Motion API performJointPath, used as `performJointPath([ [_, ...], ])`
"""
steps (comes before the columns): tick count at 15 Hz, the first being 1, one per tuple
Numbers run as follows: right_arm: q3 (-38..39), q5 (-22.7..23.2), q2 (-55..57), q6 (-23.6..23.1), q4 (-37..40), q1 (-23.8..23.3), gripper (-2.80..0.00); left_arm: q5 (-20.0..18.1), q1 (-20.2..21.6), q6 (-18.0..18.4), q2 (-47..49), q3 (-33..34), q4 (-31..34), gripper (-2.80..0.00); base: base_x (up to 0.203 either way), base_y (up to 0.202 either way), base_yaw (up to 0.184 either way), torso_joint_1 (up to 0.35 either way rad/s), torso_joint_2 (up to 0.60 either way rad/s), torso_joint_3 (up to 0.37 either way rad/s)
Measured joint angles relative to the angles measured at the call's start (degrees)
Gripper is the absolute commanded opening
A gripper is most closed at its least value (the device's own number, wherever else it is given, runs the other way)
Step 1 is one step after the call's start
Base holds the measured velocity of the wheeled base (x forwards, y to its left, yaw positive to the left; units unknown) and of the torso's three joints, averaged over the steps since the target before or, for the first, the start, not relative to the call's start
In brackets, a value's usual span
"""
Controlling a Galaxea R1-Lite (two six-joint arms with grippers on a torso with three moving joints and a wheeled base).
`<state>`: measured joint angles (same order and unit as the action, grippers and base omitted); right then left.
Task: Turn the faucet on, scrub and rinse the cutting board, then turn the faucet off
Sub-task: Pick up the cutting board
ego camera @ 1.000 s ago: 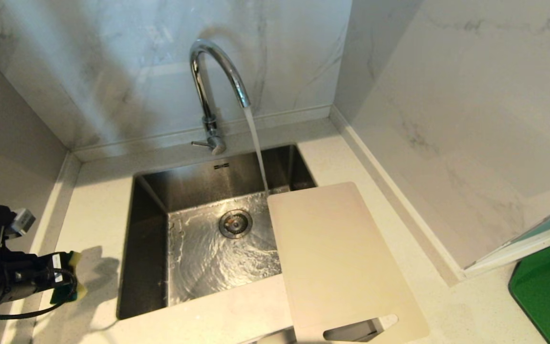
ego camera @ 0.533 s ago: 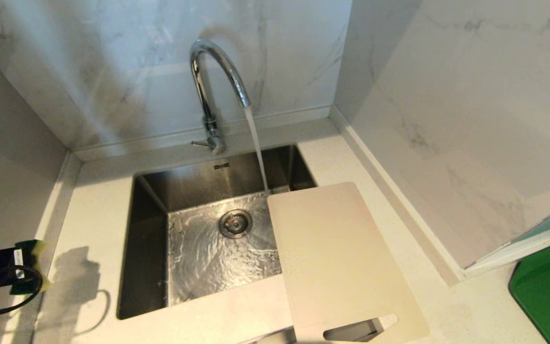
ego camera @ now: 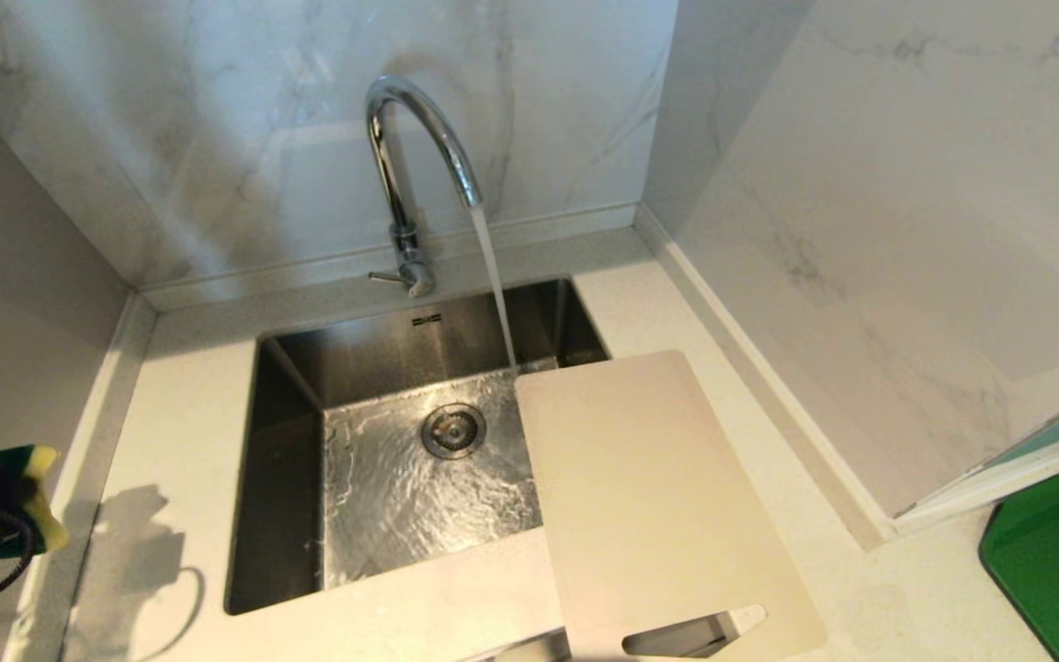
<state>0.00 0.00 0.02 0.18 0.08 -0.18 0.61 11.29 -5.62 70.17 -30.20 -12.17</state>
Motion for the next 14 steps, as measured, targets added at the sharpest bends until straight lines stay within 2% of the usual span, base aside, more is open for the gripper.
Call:
performJointPath([
  [4, 0.0, 0.02, 0.0, 0.0, 0.02, 0.0, -2.8, -2.3, -0.13, -0.2, -6.87, 5.02, 0.06, -2.8, 0.0, 0.0, 0.0, 0.0, 0.0, 0.0],
  [11, 0.0, 0.02, 0.0, 0.0, 0.0, 0.0, -2.8, -2.4, 0.28, -1.1, -20.33, 13.42, 0.31, -2.8, 0.0, 0.0, 0.0, 0.0, 0.0, 0.0],
  [14, 0.0, 0.0, 0.0, 0.0, 0.02, 0.0, -2.8, -2.09, 0.3, -1.33, -25.81, 15.92, 4.04, -2.8, 0.0, 0.0, 0.0, 0.0, 0.0, 0.0],
])
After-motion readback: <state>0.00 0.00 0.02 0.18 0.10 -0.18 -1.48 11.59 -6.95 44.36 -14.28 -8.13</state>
